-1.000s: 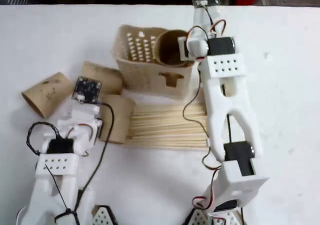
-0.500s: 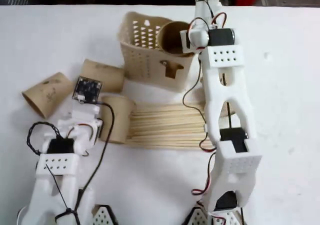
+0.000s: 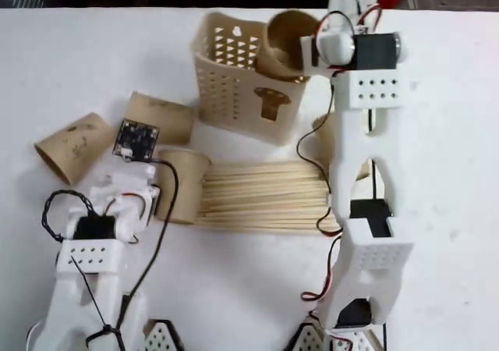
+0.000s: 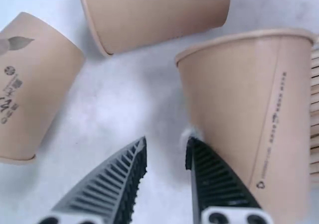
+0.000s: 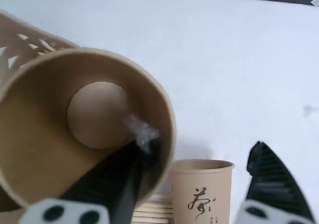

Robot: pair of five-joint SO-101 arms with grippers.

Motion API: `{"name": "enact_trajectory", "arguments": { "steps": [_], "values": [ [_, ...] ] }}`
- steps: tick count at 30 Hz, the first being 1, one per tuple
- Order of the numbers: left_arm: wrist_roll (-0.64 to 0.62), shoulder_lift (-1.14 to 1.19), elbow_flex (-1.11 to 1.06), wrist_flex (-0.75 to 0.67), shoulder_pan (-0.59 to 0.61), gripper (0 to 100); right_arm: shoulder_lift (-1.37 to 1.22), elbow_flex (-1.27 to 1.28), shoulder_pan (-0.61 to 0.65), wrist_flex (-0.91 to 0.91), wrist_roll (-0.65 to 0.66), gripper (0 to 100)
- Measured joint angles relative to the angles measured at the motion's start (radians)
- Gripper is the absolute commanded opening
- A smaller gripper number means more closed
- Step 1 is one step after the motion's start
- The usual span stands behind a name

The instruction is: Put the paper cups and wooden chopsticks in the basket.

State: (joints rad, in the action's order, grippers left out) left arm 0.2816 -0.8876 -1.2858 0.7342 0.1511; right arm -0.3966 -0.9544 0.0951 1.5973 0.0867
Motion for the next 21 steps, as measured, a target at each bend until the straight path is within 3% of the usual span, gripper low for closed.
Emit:
{"name": "enact_trajectory", "arguments": {
  "steps": [8,15,21],
  "values": [
    [0.000,0.000,0.000,0.000,0.000,15,-0.064,-0.020,0.035,0.025,0.046,30.3],
    [0.000,0.000,0.000,0.000,0.000,15,-0.097,-0.020,0.095,0.005,0.084,46.7],
    [0.000,0.000,0.000,0.000,0.000,15,-0.098,-0.104,0.101,0.005,0.084,46.4]
  ]
}}
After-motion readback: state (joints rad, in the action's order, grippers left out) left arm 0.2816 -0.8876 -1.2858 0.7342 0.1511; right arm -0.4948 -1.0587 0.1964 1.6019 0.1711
